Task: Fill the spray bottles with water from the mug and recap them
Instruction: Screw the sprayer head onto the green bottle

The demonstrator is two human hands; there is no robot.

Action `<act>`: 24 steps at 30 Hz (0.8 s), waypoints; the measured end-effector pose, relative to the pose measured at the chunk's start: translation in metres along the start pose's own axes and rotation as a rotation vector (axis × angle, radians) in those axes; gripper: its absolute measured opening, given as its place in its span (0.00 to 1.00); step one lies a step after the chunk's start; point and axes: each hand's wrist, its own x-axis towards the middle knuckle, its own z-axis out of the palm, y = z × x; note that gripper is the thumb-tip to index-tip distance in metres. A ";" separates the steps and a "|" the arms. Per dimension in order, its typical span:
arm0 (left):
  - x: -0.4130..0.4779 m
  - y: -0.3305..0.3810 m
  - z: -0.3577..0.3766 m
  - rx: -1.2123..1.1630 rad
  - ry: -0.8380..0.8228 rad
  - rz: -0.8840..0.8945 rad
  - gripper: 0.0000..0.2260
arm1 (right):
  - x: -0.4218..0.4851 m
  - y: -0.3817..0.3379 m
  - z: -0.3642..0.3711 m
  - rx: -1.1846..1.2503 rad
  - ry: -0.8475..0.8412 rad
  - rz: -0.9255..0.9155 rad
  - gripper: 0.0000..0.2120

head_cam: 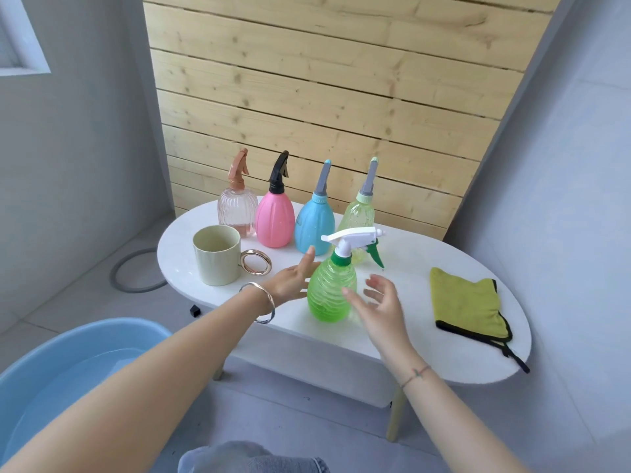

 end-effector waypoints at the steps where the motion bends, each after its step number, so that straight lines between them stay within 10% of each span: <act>1: -0.001 0.002 0.003 0.019 0.024 0.012 0.26 | -0.003 0.001 0.011 -0.025 -0.047 -0.037 0.25; 9: 0.001 0.007 0.025 -0.026 0.071 0.039 0.27 | 0.024 0.002 0.030 -0.237 0.090 -0.154 0.18; 18: 0.043 0.049 0.023 0.277 0.249 0.217 0.23 | 0.087 -0.019 -0.053 -0.088 -0.156 -0.139 0.29; 24: 0.098 0.061 0.020 0.548 0.331 0.305 0.38 | 0.149 -0.032 -0.087 -0.188 -0.361 -0.090 0.23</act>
